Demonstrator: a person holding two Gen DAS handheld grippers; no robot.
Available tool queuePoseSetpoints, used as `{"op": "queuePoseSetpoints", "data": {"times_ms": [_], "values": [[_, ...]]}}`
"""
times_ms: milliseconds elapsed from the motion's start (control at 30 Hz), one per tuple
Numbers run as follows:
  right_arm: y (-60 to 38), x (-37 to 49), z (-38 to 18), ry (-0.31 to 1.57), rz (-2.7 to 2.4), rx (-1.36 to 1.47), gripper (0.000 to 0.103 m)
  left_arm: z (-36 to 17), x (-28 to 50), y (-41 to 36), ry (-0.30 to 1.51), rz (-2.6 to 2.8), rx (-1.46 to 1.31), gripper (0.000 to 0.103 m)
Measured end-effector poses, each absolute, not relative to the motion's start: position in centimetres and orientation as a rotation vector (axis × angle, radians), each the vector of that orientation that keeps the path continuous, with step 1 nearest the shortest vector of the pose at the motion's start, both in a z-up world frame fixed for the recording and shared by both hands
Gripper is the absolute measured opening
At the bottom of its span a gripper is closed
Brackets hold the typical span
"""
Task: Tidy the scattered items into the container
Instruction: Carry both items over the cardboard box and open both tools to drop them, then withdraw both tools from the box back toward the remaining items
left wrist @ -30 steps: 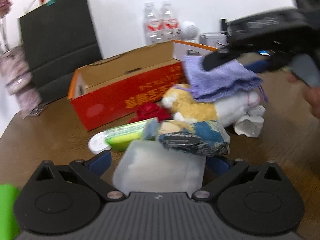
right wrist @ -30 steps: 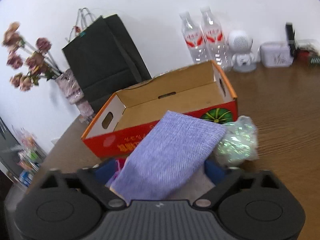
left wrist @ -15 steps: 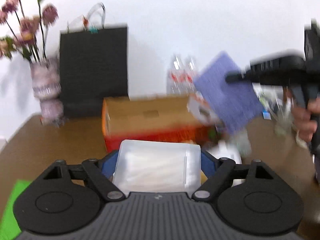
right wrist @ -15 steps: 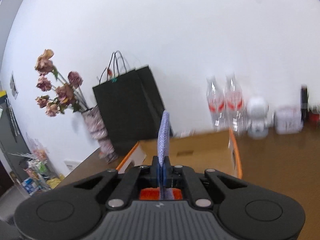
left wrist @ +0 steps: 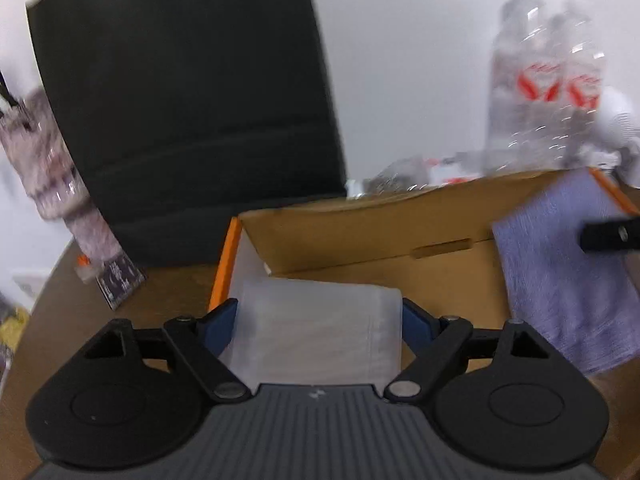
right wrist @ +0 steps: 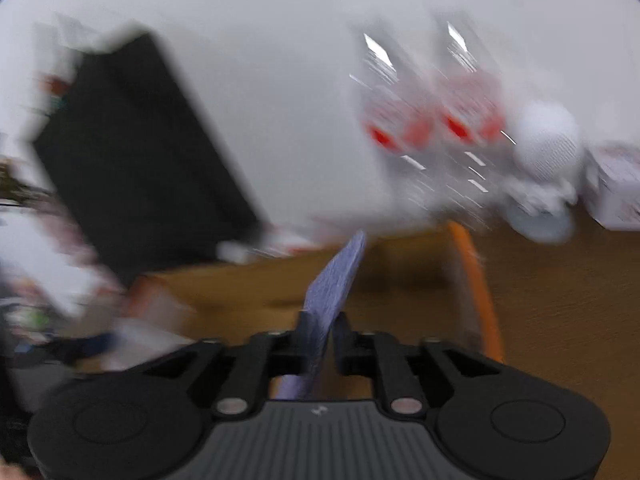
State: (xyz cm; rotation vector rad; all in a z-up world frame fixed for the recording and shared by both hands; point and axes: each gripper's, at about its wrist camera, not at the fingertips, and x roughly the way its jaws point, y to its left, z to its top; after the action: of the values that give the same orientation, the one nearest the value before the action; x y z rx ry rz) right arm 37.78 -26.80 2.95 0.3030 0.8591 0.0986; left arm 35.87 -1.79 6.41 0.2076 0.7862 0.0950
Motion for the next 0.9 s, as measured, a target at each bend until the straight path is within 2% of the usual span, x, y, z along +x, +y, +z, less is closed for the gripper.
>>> {"op": "queuePoseSetpoints", "data": {"times_ms": [67,100,167,433,667,767,900], "values": [[-26.8,37.7,2.8,0.890,0.051,0.268,0.063,6.8,35.2,-1.3,0.769,0.074,0.197,0.098],[-26.7,37.2,3.0,0.887,0.067,0.258,0.068,7.3,34.7,-1.4,0.759,0.062,0.187,0.103],[-26.6,36.3,3.9,0.891,0.085,0.248,0.077,8.5,33.5,-1.6,0.751,0.047,0.187,0.103],[-24.0,32.8,7.7,1.118,0.106,0.144,0.085,14.1,29.5,-0.7,0.907,0.111,0.170,0.103],[-22.4,26.6,10.6,1.143,0.094,0.083,0.086,15.6,23.9,0.5,1.015,0.073,0.059,0.103],[-21.9,23.7,12.0,1.080,0.094,0.081,0.086,16.8,20.4,-0.1,0.957,0.038,0.081,0.103],[-21.2,16.2,13.1,0.861,0.144,0.058,0.087,17.7,12.4,-0.5,0.702,0.006,0.119,0.103]]}}
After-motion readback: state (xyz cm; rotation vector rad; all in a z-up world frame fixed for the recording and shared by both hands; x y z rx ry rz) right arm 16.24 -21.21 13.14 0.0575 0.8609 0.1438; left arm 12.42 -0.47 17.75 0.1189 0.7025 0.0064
